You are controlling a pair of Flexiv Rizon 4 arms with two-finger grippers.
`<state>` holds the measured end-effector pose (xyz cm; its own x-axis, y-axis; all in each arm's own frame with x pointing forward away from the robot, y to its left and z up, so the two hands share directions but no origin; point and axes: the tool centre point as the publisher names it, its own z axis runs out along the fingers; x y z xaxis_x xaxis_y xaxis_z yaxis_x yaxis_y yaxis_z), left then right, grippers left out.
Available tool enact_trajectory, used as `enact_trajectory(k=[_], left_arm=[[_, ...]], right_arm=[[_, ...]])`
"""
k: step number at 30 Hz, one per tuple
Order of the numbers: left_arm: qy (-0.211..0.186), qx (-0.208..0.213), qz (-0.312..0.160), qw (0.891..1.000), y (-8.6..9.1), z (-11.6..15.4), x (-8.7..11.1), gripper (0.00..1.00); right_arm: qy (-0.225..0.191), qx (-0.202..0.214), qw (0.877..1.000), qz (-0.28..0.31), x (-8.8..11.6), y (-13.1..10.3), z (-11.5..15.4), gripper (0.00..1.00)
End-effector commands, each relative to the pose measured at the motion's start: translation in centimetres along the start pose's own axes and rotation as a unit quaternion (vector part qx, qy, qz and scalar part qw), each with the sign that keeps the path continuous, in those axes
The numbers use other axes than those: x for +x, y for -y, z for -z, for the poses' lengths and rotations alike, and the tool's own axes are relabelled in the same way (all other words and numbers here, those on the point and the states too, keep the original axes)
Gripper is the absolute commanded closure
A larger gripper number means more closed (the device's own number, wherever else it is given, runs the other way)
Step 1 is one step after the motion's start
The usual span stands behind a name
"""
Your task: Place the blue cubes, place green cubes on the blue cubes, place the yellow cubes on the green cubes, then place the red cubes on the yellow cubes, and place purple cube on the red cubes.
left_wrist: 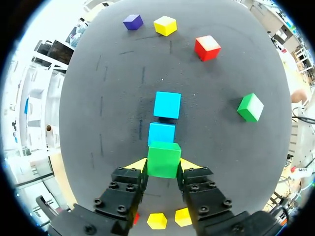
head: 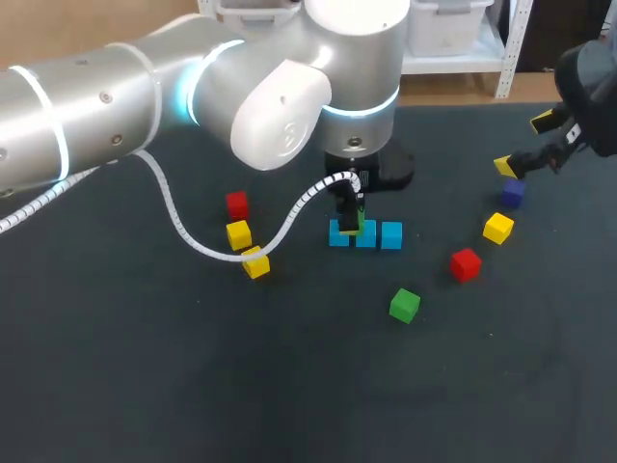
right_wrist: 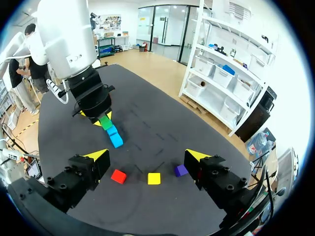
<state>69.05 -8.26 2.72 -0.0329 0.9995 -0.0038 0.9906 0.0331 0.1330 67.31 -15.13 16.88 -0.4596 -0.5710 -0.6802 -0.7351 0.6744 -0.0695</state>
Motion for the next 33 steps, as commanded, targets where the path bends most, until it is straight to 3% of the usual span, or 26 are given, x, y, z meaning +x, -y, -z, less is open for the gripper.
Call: enact_trajectory(k=[1,33], left_arm=[[-0.002,0.002,-0.001,1.0,-0.06,0.22,0.0,1.0],[-0.006,0.002,0.013,1.0,-0.53,-0.13,0.06,1.0]], right_arm=[[0.001,0.003,1.0,0.0,0.09,-0.12,0.03,0.0],[0.001,0.003,1.0,0.0,0.09,-0.12,0.03,0.0]])
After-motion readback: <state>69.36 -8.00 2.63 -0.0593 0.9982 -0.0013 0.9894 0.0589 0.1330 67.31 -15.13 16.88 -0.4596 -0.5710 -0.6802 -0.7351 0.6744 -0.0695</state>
